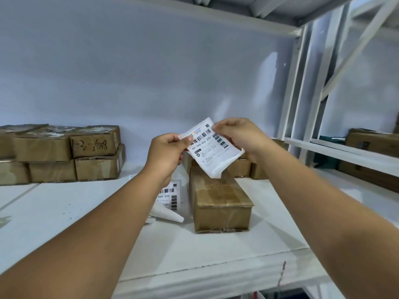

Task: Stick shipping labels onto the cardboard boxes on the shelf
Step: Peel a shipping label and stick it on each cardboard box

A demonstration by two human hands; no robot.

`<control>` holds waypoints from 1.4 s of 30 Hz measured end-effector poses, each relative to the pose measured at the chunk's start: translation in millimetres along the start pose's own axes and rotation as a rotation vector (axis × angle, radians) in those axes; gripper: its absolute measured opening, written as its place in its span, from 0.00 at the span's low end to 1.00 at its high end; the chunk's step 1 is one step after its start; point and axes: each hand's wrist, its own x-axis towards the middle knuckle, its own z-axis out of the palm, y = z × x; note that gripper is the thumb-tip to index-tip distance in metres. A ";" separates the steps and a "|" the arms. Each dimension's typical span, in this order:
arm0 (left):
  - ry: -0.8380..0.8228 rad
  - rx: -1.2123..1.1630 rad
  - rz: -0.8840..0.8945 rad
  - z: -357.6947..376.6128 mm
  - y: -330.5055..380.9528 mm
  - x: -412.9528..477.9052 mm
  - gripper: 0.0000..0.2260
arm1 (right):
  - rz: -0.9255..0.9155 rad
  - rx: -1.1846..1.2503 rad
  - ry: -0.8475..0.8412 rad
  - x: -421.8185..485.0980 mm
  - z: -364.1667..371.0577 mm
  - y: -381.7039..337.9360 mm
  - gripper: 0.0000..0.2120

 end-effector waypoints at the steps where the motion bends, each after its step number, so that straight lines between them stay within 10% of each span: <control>1: 0.005 -0.006 -0.001 1.4 1.2 -1.1 0.06 | 0.011 0.082 0.028 -4.2 2.6 4.5 0.03; 20: -0.099 -0.237 -0.244 3.0 7.2 -4.7 0.08 | -0.069 0.353 0.099 -24.3 6.6 31.1 0.05; 33: -0.037 -0.475 -0.115 7.1 6.9 -3.6 0.07 | -0.470 -0.604 0.200 -25.2 15.5 38.4 0.03; 42: -0.183 -0.051 0.002 15.7 11.9 -18.9 0.08 | -0.291 -0.148 0.100 -33.5 21.7 29.2 0.17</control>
